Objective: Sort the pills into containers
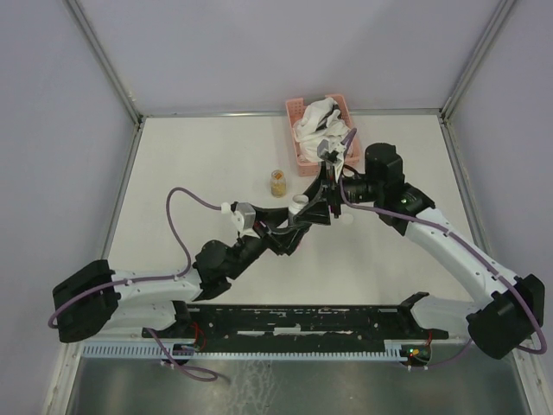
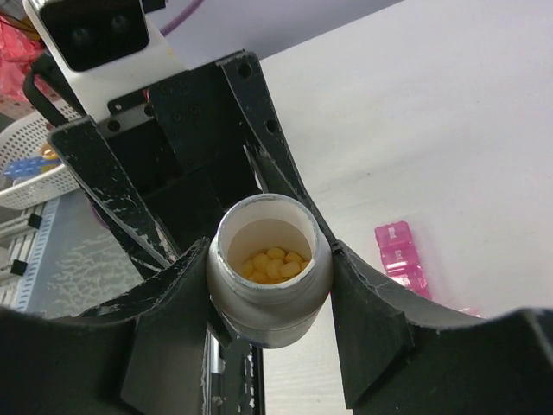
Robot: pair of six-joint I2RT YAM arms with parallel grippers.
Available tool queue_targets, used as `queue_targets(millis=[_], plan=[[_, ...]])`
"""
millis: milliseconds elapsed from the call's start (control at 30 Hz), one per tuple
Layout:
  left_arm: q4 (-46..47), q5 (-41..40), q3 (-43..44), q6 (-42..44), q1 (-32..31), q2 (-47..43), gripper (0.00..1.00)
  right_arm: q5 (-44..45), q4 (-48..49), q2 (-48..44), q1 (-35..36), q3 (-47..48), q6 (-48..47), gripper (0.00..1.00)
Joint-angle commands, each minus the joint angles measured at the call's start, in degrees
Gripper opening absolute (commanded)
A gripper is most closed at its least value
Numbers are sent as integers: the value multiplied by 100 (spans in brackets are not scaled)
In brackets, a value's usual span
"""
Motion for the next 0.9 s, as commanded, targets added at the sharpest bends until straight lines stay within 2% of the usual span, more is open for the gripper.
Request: queue_targets(millis=[0, 133, 333, 500, 867], plan=[[-975, 38, 24, -173, -8, -545, 72, -131, -983, -153, -24, 433, -1184, 11], [-1598, 205, 151, -96, 16, -778, 73, -221, -1146, -168, -19, 492, -1347, 11], [-1641, 449, 245, -135, 19, -638, 75, -408, -983, -155, -6, 472, -1124, 11], [-1131, 531, 239, -263, 19, -323, 76, -472, -694, -139, 5, 356, -891, 11], [186, 173, 38, -464, 21, -67, 76, -433, -294, -133, 52, 115, -644, 12]])
